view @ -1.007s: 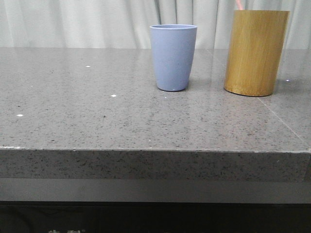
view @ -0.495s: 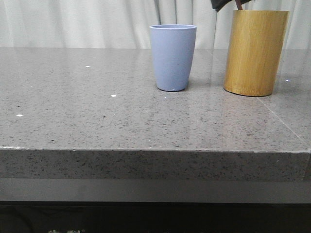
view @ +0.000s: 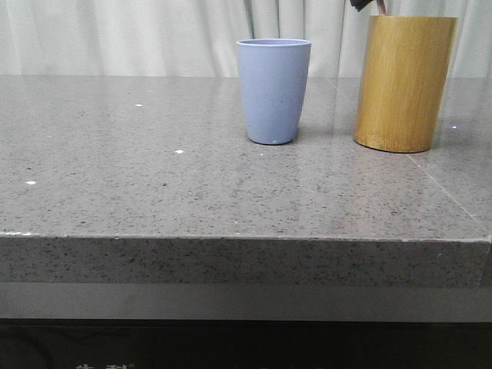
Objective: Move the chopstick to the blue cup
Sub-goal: 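Grasp the pink stick with the right gripper and pull it upward, then carry the pink stick over the blue cup and lower it in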
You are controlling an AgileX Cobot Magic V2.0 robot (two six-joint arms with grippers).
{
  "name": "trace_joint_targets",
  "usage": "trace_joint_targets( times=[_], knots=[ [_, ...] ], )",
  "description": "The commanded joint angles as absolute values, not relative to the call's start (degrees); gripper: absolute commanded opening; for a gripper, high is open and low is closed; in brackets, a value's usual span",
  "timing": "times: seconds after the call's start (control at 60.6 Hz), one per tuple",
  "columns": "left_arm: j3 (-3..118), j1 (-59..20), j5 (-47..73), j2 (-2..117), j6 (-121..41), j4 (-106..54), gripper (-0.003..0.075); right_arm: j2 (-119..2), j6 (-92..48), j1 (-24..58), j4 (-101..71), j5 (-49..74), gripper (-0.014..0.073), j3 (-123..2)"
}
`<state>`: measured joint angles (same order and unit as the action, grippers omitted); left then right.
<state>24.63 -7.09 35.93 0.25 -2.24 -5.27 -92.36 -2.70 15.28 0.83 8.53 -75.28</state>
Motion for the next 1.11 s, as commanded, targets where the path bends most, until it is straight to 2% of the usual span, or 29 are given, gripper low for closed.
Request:
trace_joint_targets(
  times=[0.0,0.33,0.528,0.776,1.09],
  knots=[
    [25.9,-6.9,31.0,1.0,-1.8,-6.0,-0.0018,-87.6,-3.1,15.2,2.0,3.4,-0.0059,-77.5],
    [25.9,-6.9,31.0,1.0,-1.8,-6.0,-0.0018,-77.3,-3.1,15.2,4.5,-7.2,-0.0059,-77.5],
    [25.9,-6.9,31.0,1.0,-1.8,-6.0,-0.0018,-75.8,-2.0,17.0,3.2,-12.4,-0.0059,-77.5],
    [25.9,-6.9,31.0,1.0,-1.8,-6.0,-0.0018,-80.7,2.1,24.7,2.7,-17.3,-0.0059,-77.5],
    [25.9,-6.9,31.0,1.0,-1.8,-6.0,-0.0018,-90.0,4.7,25.5,-5.2,-20.6,-0.0056,-77.5]
  ],
)
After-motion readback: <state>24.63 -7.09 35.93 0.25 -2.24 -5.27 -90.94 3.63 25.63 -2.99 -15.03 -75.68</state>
